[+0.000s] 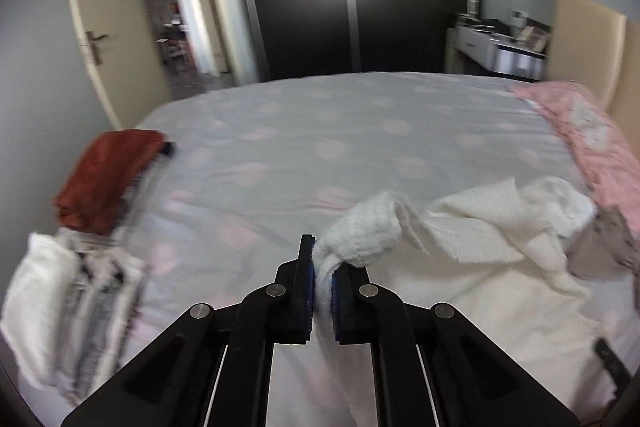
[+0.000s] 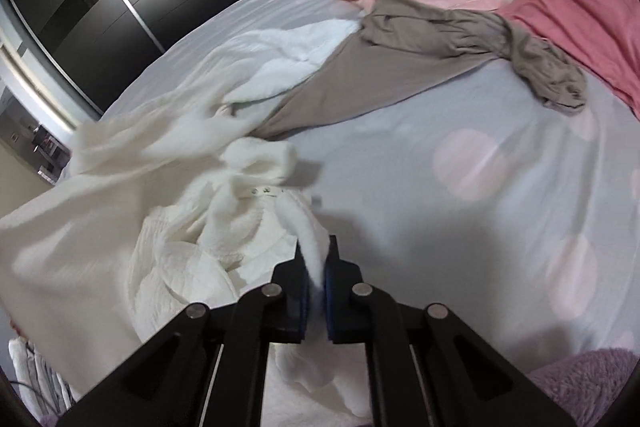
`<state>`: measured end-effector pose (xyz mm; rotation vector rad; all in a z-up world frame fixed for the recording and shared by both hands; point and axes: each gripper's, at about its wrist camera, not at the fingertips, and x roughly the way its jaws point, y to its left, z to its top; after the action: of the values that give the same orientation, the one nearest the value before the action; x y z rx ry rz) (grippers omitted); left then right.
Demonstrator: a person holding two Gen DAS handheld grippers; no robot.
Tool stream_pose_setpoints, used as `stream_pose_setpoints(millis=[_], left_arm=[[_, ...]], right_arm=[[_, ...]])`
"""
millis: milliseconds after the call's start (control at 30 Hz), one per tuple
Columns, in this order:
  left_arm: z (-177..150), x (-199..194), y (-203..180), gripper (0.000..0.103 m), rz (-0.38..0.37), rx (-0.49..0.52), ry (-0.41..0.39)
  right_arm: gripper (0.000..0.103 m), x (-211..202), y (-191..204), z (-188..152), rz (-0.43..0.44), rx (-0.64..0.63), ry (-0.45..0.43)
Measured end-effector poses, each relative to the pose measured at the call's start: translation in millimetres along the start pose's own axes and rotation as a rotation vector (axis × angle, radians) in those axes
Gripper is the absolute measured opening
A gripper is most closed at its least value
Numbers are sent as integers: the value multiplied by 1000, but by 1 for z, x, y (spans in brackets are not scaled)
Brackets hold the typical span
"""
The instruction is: Fold clothes
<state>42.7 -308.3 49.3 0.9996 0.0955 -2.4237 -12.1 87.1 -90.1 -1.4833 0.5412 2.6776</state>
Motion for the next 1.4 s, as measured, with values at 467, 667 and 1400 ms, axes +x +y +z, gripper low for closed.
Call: stream_pose_setpoints(millis=[467,667,1400], left_arm=[[-69,100,72,37,91,37,408],[-54,74,26,57,-34,181,276],[-67,150,-135,68,-88,673,91]], right_arm=[[6,26,-11,-4,-20,11,101],[6,32,-7,-4,-3,12,130],[7,79,7,-4,50,10,240]])
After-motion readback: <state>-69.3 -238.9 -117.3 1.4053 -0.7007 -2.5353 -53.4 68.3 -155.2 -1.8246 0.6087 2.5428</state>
